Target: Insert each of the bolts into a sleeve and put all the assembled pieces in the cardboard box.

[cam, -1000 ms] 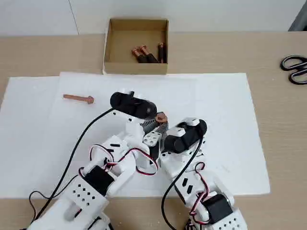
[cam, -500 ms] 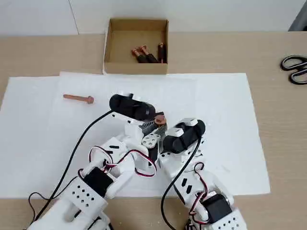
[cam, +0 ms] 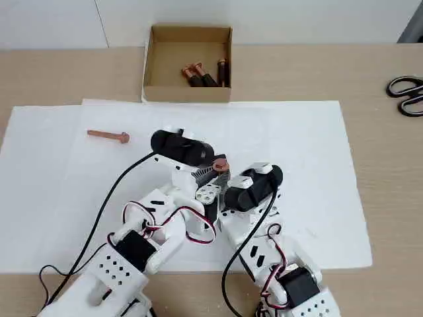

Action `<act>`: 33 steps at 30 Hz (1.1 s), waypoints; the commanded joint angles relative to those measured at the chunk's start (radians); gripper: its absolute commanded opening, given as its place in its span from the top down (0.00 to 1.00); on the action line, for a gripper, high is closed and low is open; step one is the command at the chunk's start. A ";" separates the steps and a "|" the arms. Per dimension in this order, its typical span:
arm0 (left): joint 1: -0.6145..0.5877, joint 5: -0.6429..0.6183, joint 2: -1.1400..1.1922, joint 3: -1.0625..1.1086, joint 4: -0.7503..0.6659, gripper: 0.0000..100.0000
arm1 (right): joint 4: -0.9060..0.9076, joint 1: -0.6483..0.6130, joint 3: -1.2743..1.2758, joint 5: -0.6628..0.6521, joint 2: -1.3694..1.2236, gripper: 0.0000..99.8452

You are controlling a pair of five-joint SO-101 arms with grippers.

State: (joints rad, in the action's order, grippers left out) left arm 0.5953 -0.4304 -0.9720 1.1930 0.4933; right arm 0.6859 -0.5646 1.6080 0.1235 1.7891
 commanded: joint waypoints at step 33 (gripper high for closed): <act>0.040 0.005 -0.009 -0.001 0.074 0.89 | -0.022 -0.005 -0.026 0.000 0.013 1.00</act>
State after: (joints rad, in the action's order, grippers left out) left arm 0.6153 -0.4319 -0.9797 1.1899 0.5501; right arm 0.6859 -0.5723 1.6111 0.1220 1.7875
